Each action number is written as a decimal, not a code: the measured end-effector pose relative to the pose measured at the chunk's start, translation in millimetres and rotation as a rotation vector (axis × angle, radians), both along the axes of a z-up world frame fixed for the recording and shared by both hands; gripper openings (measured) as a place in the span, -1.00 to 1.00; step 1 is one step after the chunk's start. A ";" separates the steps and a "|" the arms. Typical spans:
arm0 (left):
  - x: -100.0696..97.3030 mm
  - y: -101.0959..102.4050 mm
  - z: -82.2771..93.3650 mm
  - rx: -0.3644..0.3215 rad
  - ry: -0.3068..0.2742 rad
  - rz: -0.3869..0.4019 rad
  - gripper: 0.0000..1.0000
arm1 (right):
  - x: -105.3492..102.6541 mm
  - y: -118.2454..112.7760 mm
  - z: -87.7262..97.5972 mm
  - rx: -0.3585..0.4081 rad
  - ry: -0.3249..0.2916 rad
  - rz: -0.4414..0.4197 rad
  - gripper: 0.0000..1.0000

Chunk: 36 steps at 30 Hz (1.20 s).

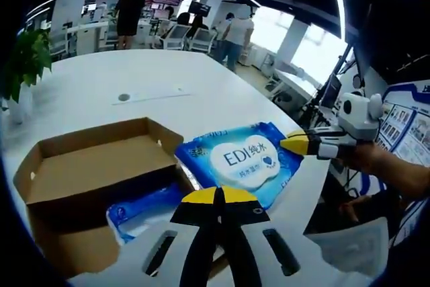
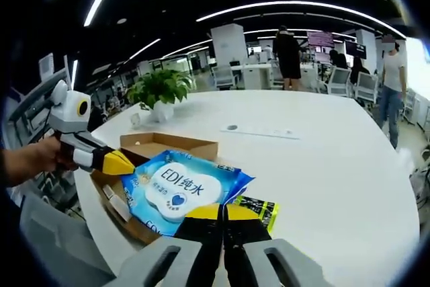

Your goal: Operate the shoe box by opening the lid, removing the specified soft item, and placing it in the target area until the item is outside and the box remains undamaged.

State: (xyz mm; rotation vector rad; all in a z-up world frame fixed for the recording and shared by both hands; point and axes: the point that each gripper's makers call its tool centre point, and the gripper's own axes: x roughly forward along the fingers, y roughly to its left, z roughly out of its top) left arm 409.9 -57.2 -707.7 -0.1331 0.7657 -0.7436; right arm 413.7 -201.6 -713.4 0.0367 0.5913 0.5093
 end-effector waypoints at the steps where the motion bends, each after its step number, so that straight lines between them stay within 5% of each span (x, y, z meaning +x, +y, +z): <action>1: 0.2 -2.2 -1.4 0.001 0.003 -0.003 -1.00 | 0.3 -1.5 -0.7 -0.002 0.000 -0.001 -1.00; 19: 6.7 -35.9 -24.8 0.073 0.005 -0.086 -1.00 | 10.9 -32.5 -23.6 -0.014 0.040 -0.037 -1.00; 36: 20.1 -47.0 -46.0 0.165 0.018 -0.139 -1.00 | 25.2 -40.2 -48.8 -0.005 0.085 -0.047 -1.00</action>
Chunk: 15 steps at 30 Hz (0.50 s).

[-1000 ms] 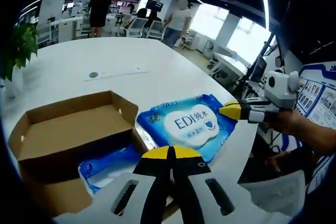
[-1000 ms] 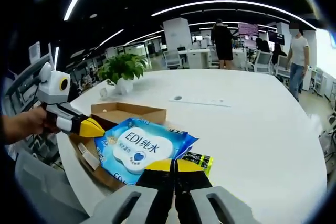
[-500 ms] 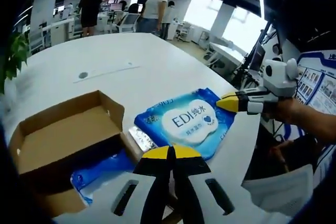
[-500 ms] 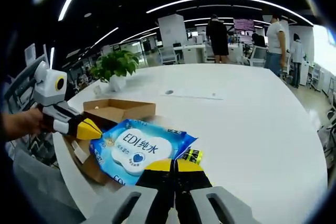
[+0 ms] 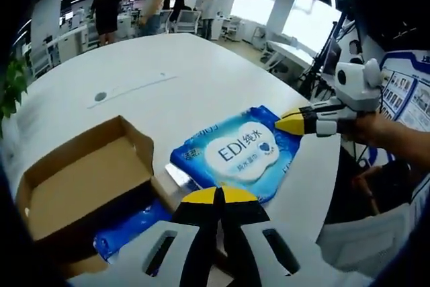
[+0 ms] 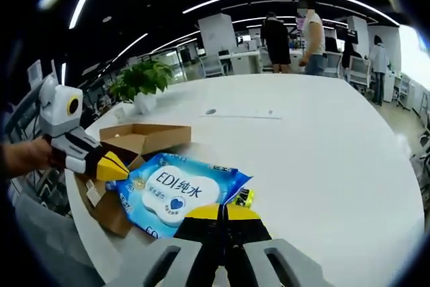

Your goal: Operate the shoe box by opening the lid, removing the specified soft item, and placing it in the target area until the item is outside and the box remains undamaged.

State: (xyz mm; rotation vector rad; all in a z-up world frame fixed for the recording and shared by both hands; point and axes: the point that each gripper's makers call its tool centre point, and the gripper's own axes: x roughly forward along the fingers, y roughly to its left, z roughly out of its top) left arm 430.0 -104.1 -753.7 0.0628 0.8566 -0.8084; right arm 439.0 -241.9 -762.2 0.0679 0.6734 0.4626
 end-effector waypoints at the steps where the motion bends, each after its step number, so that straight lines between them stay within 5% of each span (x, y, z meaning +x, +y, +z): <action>1: 1.1 -0.1 -1.6 0.003 0.004 0.001 -1.00 | 1.4 -0.8 -1.6 0.000 0.001 0.000 -1.00; 15: 5.5 1.5 -12.7 0.057 0.011 0.000 -1.00 | 12.1 2.4 -19.8 0.023 0.021 0.008 -1.00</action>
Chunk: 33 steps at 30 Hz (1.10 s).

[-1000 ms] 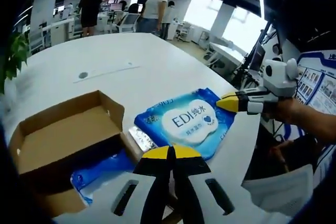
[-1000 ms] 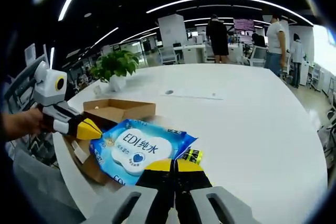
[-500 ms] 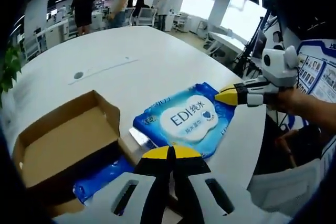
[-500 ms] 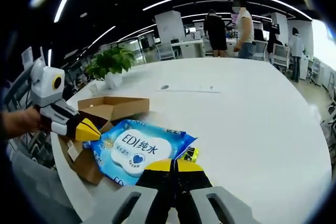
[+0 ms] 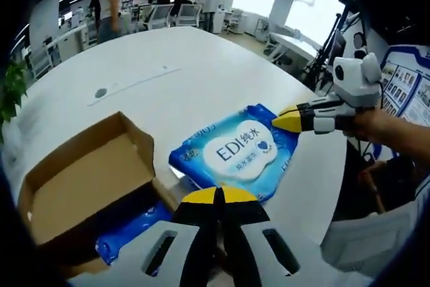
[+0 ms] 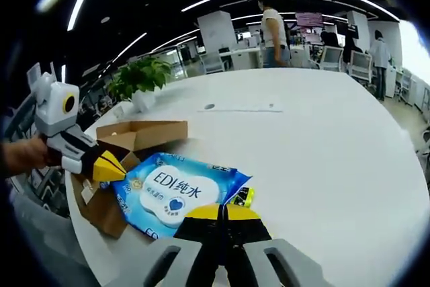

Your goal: Operate the shoe box by opening the lid, removing the specified soft item, and placing it in the target area until the item is outside and the box remains undamaged.

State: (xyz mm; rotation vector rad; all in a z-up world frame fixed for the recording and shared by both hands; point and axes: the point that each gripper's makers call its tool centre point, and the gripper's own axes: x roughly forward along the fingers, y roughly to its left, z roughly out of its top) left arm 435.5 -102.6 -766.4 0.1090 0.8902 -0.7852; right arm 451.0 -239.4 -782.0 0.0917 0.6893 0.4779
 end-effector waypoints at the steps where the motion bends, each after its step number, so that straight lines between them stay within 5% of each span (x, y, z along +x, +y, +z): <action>1: 0.8 -0.1 -0.6 0.002 0.002 0.001 -1.00 | 0.7 -0.1 -1.4 0.001 0.001 0.000 -1.00; 33: 2.6 -8.5 -27.8 0.139 -0.021 -0.049 -1.00 | 10.8 -7.7 -38.5 0.032 0.004 -0.030 -1.00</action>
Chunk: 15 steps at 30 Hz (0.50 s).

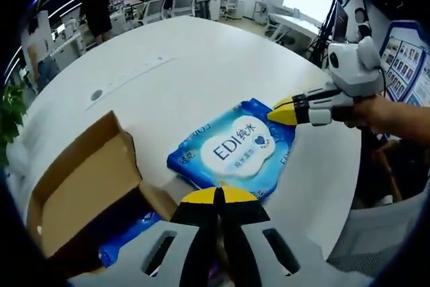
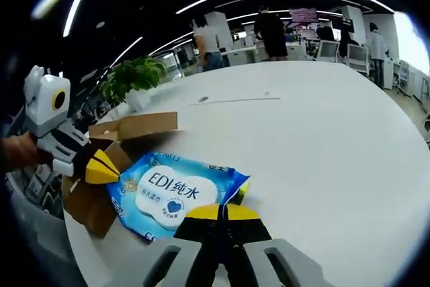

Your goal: Operate the shoe box by opening the lid, removing the specified soft item, and placing it in the target area until the item is outside and the box remains undamaged.

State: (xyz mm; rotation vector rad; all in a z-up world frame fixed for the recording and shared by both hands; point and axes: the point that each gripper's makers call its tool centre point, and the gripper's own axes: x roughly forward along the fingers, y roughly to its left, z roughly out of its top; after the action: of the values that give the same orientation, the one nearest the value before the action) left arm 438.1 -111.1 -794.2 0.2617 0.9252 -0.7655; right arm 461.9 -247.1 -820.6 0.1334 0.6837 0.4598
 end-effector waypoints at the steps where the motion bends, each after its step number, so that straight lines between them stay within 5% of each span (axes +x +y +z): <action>1: 0.3 -0.1 -1.1 0.002 -0.001 0.001 -1.00 | 0.7 -0.6 -0.4 0.001 0.000 -0.001 -1.00; 15: -1.9 1.8 -6.6 0.077 -0.047 -0.060 -1.00 | -0.6 -0.2 -2.1 0.001 -0.009 -0.013 -1.00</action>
State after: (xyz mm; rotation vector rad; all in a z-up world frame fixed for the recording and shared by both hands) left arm 436.2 -109.3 -800.8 0.3747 0.9071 -0.7765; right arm 461.2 -247.3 -822.7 0.1363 0.6736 0.4483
